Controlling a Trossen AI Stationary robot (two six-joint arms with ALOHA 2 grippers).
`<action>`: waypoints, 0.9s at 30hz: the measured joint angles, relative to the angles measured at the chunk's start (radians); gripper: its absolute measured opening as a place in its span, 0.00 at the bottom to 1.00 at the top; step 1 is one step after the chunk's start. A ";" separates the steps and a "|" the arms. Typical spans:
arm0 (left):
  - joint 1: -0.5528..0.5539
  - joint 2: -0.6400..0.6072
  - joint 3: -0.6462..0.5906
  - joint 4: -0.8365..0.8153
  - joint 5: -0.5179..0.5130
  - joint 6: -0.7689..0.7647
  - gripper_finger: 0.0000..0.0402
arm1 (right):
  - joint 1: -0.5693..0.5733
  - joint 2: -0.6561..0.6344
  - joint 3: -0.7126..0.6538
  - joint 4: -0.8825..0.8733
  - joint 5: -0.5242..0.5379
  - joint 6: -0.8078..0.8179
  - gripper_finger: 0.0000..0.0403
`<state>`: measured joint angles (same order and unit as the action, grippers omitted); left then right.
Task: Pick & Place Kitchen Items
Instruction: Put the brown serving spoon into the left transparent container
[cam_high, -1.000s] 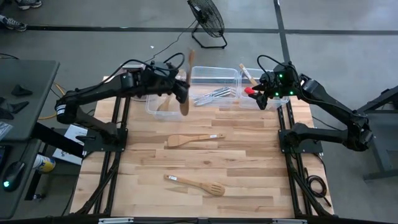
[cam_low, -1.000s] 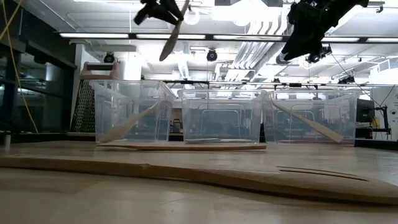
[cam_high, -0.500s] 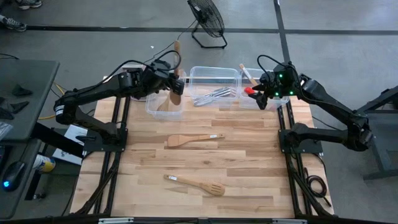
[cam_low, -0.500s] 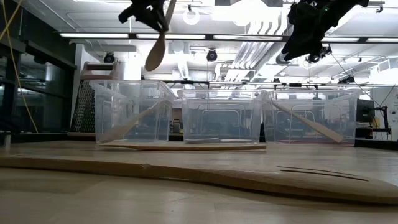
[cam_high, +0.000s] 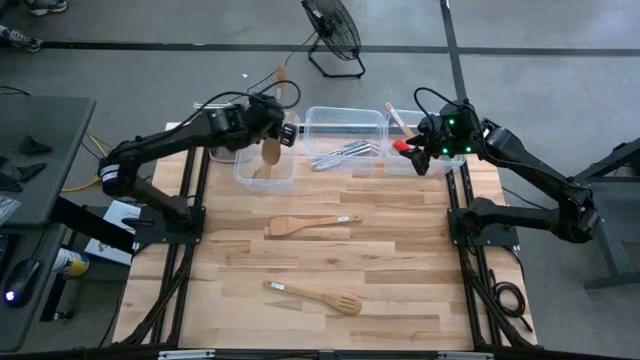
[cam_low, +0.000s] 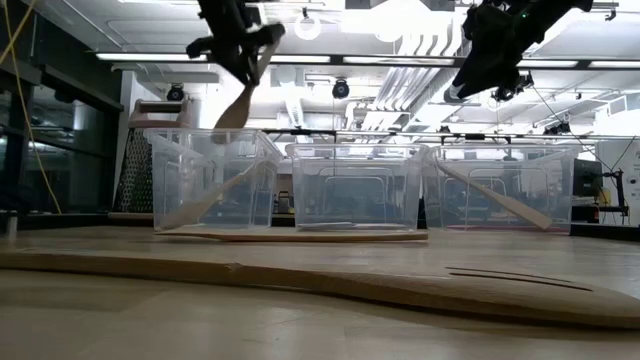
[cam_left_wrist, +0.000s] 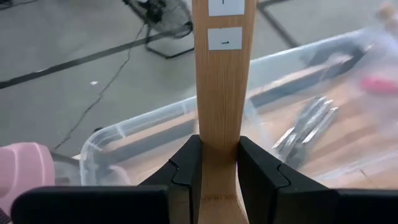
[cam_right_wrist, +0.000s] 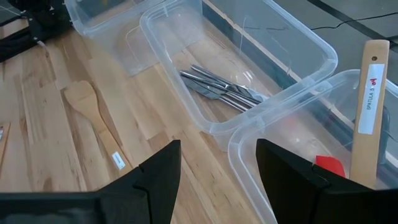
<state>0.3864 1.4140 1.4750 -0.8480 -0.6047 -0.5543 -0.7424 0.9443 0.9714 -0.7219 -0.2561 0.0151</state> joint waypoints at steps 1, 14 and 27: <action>0.003 0.011 0.000 -0.007 -0.007 0.000 0.18 | 0.000 0.000 0.000 0.000 0.003 0.006 0.50; 0.007 0.151 0.000 -0.114 -0.019 0.008 0.18 | 0.000 0.001 0.000 0.000 0.021 0.018 0.50; 0.009 0.243 0.000 -0.154 -0.007 -0.027 0.22 | 0.000 0.001 0.000 -0.007 0.019 0.019 0.50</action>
<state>0.3952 1.6565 1.4746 -1.0018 -0.6117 -0.5808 -0.7422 0.9451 0.9714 -0.7289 -0.2371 0.0341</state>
